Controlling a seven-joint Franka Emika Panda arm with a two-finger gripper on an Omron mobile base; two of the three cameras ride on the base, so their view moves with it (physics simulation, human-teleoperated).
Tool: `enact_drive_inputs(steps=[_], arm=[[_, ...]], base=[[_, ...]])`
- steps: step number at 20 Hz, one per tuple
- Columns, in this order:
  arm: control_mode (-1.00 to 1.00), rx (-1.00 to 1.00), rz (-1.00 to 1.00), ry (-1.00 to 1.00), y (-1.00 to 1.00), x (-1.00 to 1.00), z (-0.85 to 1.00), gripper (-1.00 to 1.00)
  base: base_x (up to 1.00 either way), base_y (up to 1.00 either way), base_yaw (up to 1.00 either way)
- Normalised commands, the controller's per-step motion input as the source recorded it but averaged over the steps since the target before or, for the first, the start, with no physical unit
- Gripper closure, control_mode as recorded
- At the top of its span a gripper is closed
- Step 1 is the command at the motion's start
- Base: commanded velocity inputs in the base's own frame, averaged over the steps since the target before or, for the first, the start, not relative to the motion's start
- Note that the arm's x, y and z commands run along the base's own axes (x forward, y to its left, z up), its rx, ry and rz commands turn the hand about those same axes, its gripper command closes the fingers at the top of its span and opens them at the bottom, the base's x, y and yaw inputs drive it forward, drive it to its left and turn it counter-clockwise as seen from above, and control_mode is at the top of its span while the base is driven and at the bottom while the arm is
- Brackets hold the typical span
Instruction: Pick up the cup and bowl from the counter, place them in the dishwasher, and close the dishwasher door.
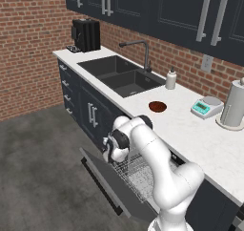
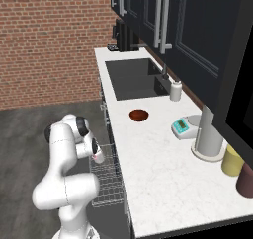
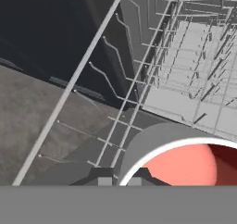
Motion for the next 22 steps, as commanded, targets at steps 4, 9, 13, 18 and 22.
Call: enact_drive_inputs(steps=[4, 9, 13, 18, 22], arm=[[-1.0, 0.0, 0.0, 0.0, 0.0, 0.28, -0.48, 1.0], [-1.0, -0.01, 0.0, 0.0, 0.09, 0.06, -0.44, -1.0], [-1.0, -0.03, 0.0, 0.0, 0.32, -0.03, -0.2, -1.0], [-1.0, 0.0, 0.0, 0.0, 0.59, -0.3, -0.04, -1.0], [-1.0, 0.0, 0.0, -0.06, 0.22, -0.16, 0.01, -1.0]], base=[[0.0, 0.0, 0.0], [0.0, 0.0, 0.0], [0.0, 0.0, 0.0], [0.0, 0.0, 0.0], [0.0, 0.0, 0.0]])
